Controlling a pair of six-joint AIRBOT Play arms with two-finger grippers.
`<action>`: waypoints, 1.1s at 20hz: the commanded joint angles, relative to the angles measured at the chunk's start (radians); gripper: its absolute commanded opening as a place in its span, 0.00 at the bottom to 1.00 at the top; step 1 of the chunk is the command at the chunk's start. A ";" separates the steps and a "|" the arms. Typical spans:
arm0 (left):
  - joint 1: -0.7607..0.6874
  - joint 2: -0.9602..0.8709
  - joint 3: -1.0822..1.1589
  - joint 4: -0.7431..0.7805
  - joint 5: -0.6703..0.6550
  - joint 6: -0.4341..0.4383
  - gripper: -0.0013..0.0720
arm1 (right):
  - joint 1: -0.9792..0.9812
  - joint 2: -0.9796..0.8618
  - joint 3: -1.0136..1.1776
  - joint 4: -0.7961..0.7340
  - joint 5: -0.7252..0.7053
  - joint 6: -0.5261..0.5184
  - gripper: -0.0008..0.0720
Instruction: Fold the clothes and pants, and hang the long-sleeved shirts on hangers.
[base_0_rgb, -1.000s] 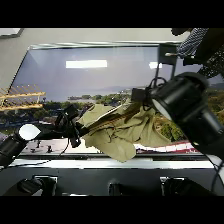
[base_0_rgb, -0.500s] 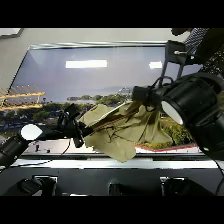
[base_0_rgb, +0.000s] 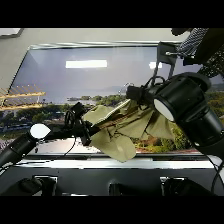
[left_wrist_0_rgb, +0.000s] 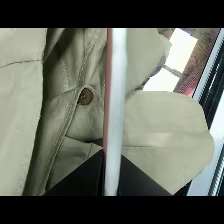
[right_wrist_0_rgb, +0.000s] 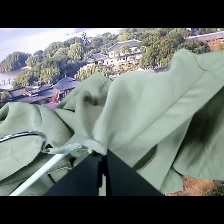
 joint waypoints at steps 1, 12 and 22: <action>-0.008 -0.025 0.001 -0.077 0.020 0.041 0.06 | 0.001 -0.002 0.000 0.011 -0.008 -0.002 0.07; -0.023 -0.038 0.006 -0.194 0.042 0.093 0.06 | 0.001 -0.017 0.000 0.015 -0.021 -0.009 0.07; -0.051 -0.039 0.006 -0.195 0.054 0.092 0.06 | 0.001 -0.007 0.000 0.014 0.077 -0.040 0.62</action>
